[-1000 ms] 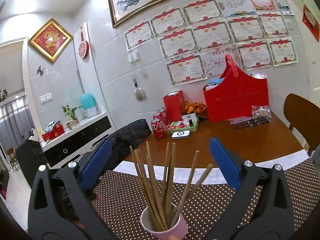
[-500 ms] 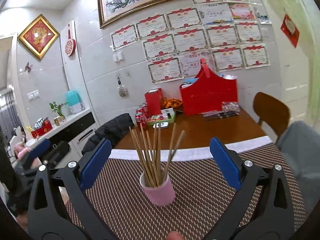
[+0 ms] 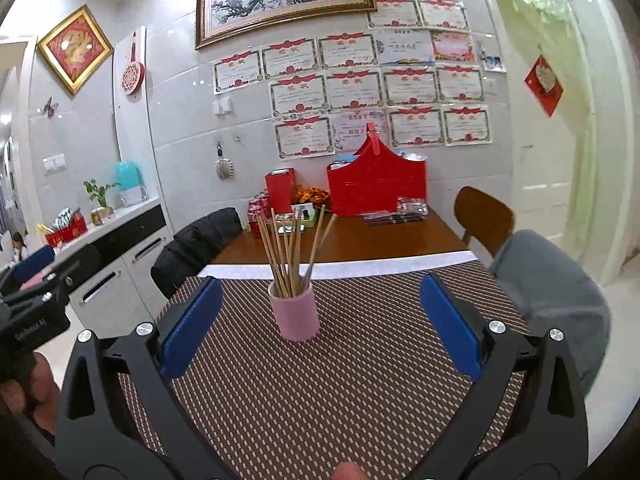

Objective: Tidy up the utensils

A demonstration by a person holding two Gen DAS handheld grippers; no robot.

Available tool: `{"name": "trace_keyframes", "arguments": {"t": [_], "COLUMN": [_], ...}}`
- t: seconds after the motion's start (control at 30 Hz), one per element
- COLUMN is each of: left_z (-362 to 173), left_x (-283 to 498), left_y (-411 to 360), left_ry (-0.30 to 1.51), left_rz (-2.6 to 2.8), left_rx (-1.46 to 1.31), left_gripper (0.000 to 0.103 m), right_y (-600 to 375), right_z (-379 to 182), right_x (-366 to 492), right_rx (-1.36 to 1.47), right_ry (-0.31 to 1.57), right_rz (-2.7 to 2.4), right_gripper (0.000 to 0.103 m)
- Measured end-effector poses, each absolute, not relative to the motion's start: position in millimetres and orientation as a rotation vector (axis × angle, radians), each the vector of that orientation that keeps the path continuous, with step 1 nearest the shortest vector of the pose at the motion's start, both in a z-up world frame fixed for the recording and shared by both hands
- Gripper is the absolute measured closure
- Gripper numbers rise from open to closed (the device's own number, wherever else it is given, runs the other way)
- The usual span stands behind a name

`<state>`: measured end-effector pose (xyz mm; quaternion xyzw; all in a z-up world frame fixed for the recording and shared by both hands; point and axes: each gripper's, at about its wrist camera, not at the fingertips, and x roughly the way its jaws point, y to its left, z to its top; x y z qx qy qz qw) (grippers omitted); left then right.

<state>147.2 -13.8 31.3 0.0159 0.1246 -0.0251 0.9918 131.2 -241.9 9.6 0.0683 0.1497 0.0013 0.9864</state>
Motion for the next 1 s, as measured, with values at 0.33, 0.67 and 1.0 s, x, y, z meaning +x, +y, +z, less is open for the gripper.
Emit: {"name": "trace_keyframes", "arguments": {"t": [0.33,0.67,1.0], "left_z": [23,30,29], "left_x": [75,43,41], "left_y": [-10,-4,-3], "left_ry": [0.214,0.192,0.193], "left_rz": [-0.052,-0.041,-0.044], "left_rx": [0.039,0.03,0.031], "left_gripper": [0.004,0.004,0.004], "right_y": [-226,-211,-205], "right_z": [7,11,11], "right_x": [53,19,19], "right_rx": [0.122,0.08,0.072], "right_ry": [0.251,0.213,0.217], "right_rz": [-0.063,-0.058,-0.045], "right_gripper": [0.006,0.006,0.006]}}
